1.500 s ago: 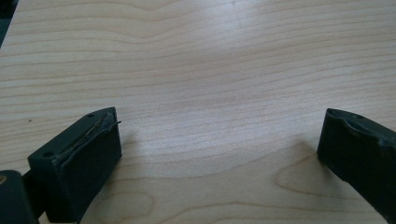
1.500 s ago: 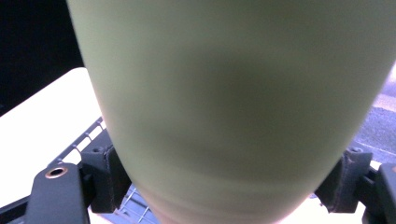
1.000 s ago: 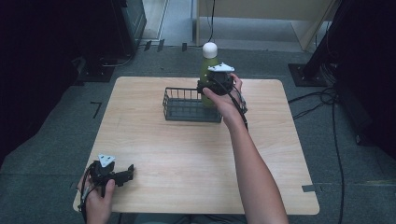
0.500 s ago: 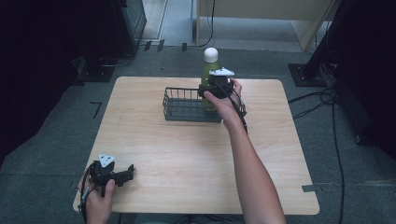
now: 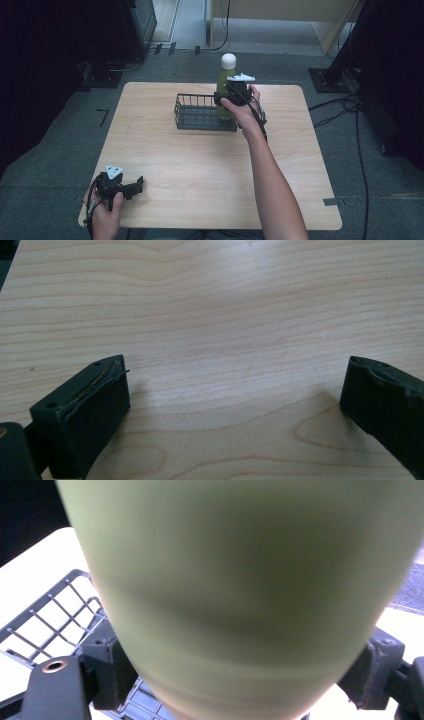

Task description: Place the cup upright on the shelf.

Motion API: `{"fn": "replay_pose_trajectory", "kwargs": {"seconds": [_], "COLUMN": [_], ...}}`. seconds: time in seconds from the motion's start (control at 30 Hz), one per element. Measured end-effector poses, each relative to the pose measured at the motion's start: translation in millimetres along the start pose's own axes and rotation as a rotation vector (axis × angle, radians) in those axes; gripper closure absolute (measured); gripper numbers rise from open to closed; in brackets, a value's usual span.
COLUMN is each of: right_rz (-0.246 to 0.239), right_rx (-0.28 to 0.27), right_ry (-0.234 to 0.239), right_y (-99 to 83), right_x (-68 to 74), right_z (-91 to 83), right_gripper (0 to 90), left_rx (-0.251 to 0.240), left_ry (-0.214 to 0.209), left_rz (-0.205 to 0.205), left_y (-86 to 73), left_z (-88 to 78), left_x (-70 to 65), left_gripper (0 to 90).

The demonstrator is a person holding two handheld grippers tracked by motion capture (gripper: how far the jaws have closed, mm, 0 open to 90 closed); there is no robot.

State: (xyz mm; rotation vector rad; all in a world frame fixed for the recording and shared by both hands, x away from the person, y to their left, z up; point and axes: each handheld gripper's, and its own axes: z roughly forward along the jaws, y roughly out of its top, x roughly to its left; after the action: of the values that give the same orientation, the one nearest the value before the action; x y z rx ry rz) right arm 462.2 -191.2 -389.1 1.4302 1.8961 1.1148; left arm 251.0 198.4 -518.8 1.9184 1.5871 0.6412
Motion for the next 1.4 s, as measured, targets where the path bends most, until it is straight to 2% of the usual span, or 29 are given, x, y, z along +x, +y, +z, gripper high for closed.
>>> {"fn": "replay_pose_trajectory", "kwargs": {"seconds": [0.3, 0.67, 1.17, 1.4], "right_rz": [0.016, -0.009, -0.031, -0.033], "right_rx": [-0.002, -0.033, -0.036, -0.033], "right_ry": [0.034, 0.069, 0.081, 0.068], "right_y": [0.5, -8.9, -44.4, -62.7], "right_x": [-1.7, -9.1, -25.8, -35.2], "right_z": [-9.9, -32.6, -62.3, -77.1], "right_gripper": [8.7, 5.1, 4.7, 4.7], "left_rx": [0.0, 0.001, 0.003, 0.003], "left_ry": [0.0, 0.0, 0.0, 0.0], "left_rz": [0.0, 0.001, 0.001, 0.001], "left_y": [0.0, 0.0, 0.1, 0.1], "left_z": [0.0, 0.0, -0.2, -0.2], "left_x": [0.0, 0.0, 0.1, 0.0], "left_gripper": [0.0, 0.0, 0.0, 0.0]}}
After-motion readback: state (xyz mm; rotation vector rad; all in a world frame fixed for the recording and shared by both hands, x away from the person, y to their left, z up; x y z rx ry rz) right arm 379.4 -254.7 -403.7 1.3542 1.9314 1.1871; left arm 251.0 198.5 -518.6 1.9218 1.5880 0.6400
